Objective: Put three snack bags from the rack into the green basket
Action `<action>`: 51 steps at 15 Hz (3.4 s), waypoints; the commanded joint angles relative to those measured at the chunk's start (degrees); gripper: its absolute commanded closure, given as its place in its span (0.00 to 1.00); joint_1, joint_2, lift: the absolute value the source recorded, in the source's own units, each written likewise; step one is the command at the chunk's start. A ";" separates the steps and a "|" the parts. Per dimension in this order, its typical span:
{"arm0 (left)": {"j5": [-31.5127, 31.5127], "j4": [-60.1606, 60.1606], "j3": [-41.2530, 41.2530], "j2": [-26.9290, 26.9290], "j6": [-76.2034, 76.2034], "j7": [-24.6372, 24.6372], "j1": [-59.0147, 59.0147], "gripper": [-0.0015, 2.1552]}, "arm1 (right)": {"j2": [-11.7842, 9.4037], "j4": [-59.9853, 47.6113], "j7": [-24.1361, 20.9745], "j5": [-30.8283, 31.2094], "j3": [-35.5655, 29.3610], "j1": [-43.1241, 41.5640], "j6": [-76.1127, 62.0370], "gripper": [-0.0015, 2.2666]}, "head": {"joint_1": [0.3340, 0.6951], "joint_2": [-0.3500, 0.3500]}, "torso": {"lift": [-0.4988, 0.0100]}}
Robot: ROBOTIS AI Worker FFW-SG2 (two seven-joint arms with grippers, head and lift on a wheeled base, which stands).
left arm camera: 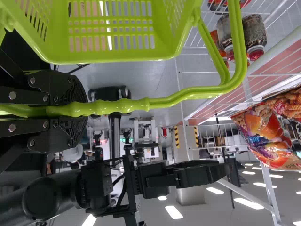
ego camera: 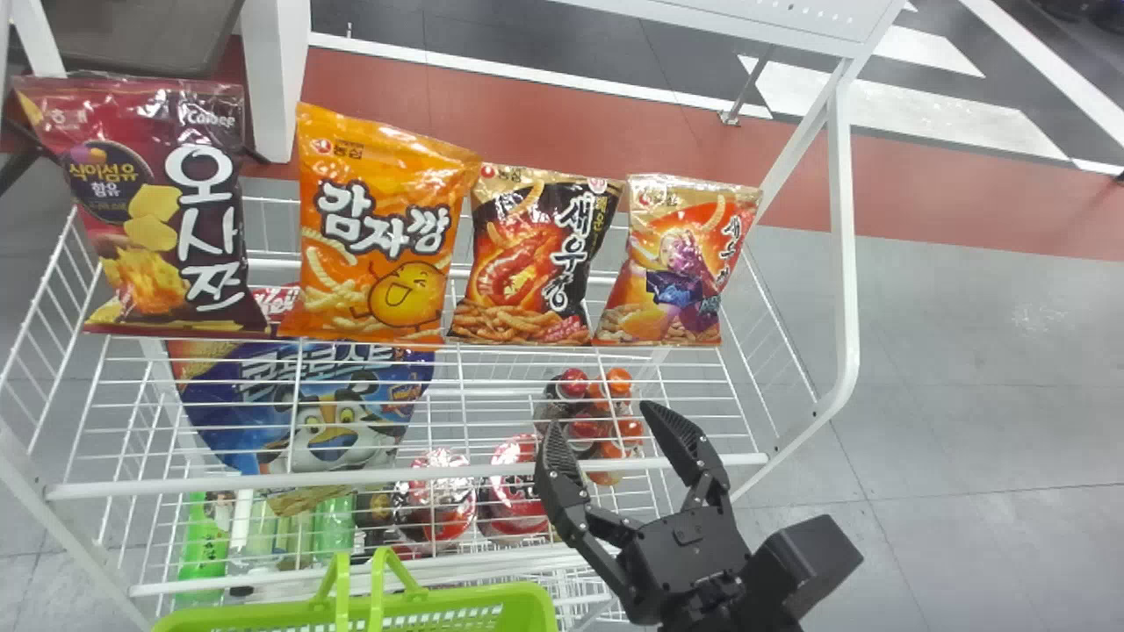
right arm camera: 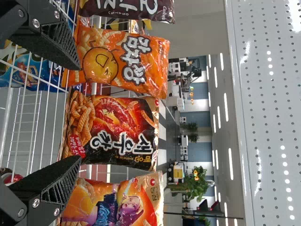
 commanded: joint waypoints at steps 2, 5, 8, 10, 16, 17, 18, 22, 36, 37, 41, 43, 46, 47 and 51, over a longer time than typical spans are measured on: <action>0.00 0.08 -0.16 -0.15 0.00 -0.08 0.07 0.87 | 0.00 -0.18 0.00 -0.06 0.09 0.09 -0.18 0.07 | 1.00 0.00 | 0.98; 0.00 -0.19 -0.25 -0.15 0.00 -0.16 0.16 0.87 | 0.00 -0.53 0.00 -0.15 0.17 0.27 -0.35 0.07 | 1.00 0.00 | 0.98; 0.00 -0.19 -0.51 -0.15 0.00 -0.16 0.16 0.87 | 0.00 -0.61 0.00 -0.15 0.09 0.44 -0.53 0.07 | 1.00 0.00 | 0.98; -0.09 -0.10 -0.51 -0.15 0.00 -0.16 0.16 0.87 | 0.00 -0.61 0.00 -0.06 0.09 0.44 -0.53 0.07 | 1.00 0.00 | 0.98; -0.09 -0.19 -0.69 -0.15 0.00 -0.16 0.16 0.87 | 0.00 -0.44 0.00 -0.06 0.44 -0.17 -0.35 0.07 | 1.00 0.00 | 0.98; -0.27 -0.10 -1.13 -0.15 0.00 -0.16 0.16 0.87 | -0.09 -0.18 0.00 -0.06 1.05 -1.05 -0.18 0.07 | 1.00 0.00 | 0.98; -0.53 -0.10 -1.48 -0.15 0.00 -0.08 0.16 0.87 | -0.09 0.26 0.00 -0.06 1.93 -2.72 0.53 0.07 | 1.00 0.00 | 0.98; -2.99 -0.01 -3.85 -0.15 0.00 -0.08 -0.02 0.87 | 0.35 3.52 -5.10 0.38 8.00 -12.83 5.45 0.07 | 1.00 0.00 | 0.98; -6.16 3.77 -7.19 -0.15 0.00 0.63 -2.57 0.87 | 7.73 24.26 -5.63 -0.76 20.39 -43.59 20.21 0.08 | 1.00 0.25 | 0.98; -6.24 3.85 -7.19 -0.15 0.00 0.63 -2.66 0.87 | 7.91 25.40 -5.63 -1.29 21.00 -45.17 21.80 0.08 | 1.00 0.27 | 0.98; -6.33 4.73 -7.19 -0.15 0.00 0.63 -3.36 0.87 | 9.05 28.92 -5.10 -1.38 22.41 -49.39 26.19 0.15 | 1.00 0.33 | 0.98; -6.33 5.09 -7.10 -0.15 -0.18 0.63 -3.89 0.87 | 9.05 29.18 -3.43 -1.73 22.76 -50.45 29.18 0.46 | 1.00 0.35 | 0.98; -6.33 5.61 -7.10 -0.15 -0.18 0.80 -4.50 0.87 | 8.44 25.58 -3.43 -1.64 22.85 -49.39 31.64 0.81 | 1.00 0.38 | 0.98; -6.33 5.70 -7.10 -0.15 0.00 0.80 -4.68 0.87 | 8.17 24.43 -3.43 -1.64 22.85 -48.87 32.17 0.84 | 1.00 0.38 | 0.98; -6.33 5.61 -6.84 -0.15 0.00 0.80 -5.03 0.87 | 6.24 19.07 -3.60 -1.91 22.06 -45.97 32.87 0.89 | 1.00 0.38 | 0.98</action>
